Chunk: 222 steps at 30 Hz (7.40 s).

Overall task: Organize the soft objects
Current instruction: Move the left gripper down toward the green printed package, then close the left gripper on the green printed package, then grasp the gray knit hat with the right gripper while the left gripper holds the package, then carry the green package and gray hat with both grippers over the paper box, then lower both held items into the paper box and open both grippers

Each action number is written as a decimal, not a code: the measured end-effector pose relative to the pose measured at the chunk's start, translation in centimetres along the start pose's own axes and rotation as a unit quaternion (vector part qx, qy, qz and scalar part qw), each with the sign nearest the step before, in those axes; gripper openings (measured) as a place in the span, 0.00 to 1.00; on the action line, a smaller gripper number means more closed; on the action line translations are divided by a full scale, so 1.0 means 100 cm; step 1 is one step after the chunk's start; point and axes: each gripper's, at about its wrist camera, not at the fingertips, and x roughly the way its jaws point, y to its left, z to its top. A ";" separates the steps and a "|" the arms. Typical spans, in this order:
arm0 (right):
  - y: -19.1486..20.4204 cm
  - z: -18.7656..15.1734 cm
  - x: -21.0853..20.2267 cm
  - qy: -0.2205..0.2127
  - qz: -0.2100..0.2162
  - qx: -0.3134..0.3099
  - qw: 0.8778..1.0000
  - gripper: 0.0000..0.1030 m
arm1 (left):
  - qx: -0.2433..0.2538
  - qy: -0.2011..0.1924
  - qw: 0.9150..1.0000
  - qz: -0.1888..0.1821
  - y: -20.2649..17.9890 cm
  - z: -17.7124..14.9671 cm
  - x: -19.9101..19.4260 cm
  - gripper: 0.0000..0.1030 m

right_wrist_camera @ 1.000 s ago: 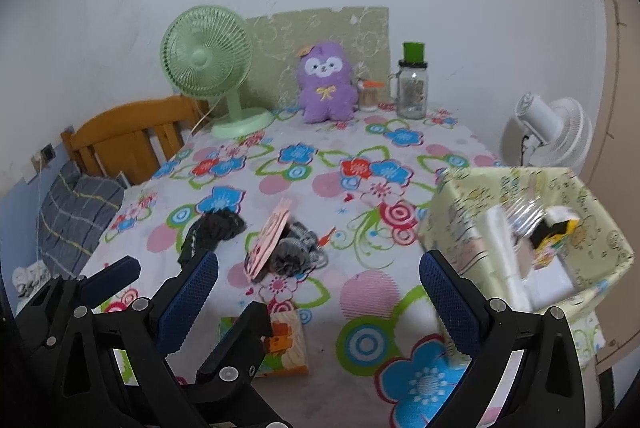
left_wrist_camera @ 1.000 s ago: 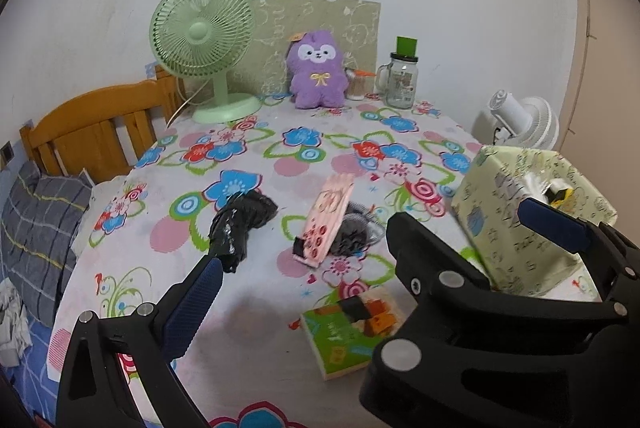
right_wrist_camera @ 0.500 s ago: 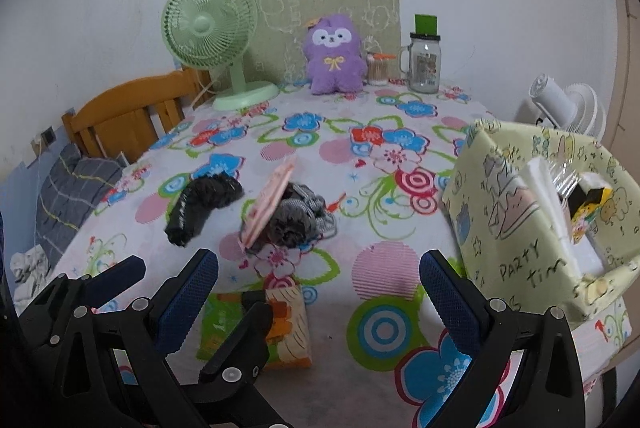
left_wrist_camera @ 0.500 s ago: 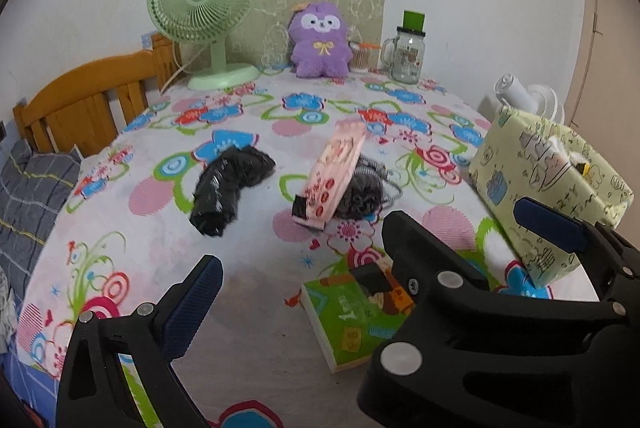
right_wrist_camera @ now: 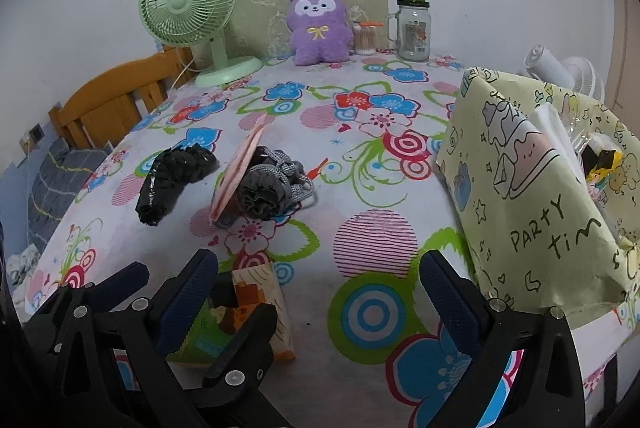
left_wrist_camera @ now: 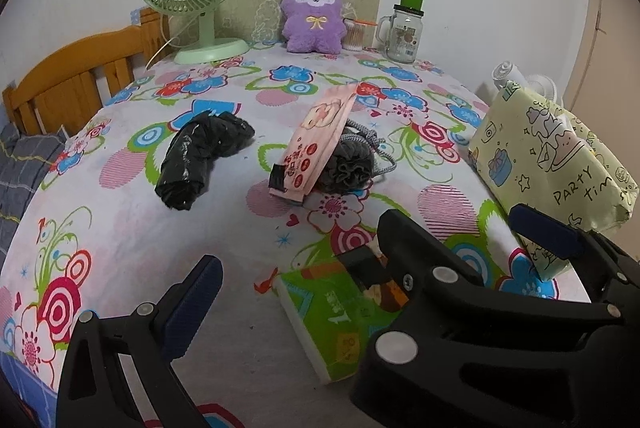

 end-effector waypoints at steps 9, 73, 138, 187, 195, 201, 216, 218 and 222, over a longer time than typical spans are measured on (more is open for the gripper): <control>-0.005 0.001 -0.003 -0.001 -0.005 0.006 1.000 0.99 | -0.013 -0.004 1.000 0.007 -0.005 -0.001 0.000 0.99; 0.044 0.059 0.045 0.021 0.038 -0.056 0.997 0.67 | -0.033 0.013 0.999 0.024 0.048 0.042 0.018 0.76; 0.009 0.038 -0.008 0.012 0.024 -0.038 0.999 0.43 | -0.002 -0.019 0.999 0.030 0.004 0.027 -0.025 0.75; -0.089 0.092 -0.142 -0.093 0.009 -0.025 0.995 0.43 | 0.064 -0.106 0.992 0.001 -0.129 0.087 -0.112 0.75; -0.127 0.094 -0.139 -0.091 -0.010 -0.020 0.996 0.43 | 0.076 -0.101 0.992 -0.013 -0.161 0.091 -0.095 0.75; -0.151 0.095 -0.133 -0.086 -0.024 -0.017 0.996 0.43 | 0.083 -0.093 0.992 -0.025 -0.185 0.094 -0.079 0.75; -0.206 0.088 -0.102 -0.057 -0.041 0.022 0.997 0.43 | 0.109 -0.058 0.991 -0.048 -0.229 0.094 -0.029 0.76; -0.211 0.088 -0.099 -0.054 -0.041 0.027 0.997 0.43 | 0.114 -0.054 0.991 -0.050 -0.234 0.094 -0.024 0.78; -0.221 0.086 -0.092 -0.048 -0.040 0.038 0.997 0.43 | 0.127 -0.044 0.990 -0.049 -0.241 0.093 -0.013 0.80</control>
